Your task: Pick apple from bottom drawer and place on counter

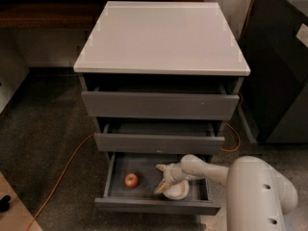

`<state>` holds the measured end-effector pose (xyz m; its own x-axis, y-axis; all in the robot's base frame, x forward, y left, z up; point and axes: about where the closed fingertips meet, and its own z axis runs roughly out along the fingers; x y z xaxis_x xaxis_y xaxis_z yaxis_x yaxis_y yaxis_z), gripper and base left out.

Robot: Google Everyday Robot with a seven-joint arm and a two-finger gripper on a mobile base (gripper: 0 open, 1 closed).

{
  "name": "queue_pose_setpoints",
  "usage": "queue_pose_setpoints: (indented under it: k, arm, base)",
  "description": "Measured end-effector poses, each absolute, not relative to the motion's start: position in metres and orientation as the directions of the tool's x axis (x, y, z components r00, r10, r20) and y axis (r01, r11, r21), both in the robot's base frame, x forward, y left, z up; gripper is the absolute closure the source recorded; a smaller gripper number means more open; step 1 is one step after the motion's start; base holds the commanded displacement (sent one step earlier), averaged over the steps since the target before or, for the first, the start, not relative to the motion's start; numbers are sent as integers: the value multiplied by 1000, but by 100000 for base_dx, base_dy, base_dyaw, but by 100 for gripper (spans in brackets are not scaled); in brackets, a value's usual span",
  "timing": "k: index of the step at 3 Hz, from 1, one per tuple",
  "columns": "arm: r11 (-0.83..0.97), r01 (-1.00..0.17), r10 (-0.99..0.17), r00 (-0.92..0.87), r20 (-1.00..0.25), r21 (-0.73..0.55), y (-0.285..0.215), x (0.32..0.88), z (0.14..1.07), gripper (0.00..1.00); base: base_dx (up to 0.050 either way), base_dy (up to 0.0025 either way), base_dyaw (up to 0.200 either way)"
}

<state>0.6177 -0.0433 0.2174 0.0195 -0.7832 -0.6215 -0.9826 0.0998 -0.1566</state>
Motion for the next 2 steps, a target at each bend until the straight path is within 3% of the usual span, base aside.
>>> queue_pose_setpoints:
  k: [2]
  arm:
    - [-48,-990,-819,115,-562,-133,17,635,200,0]
  base:
    - [0,0,0]
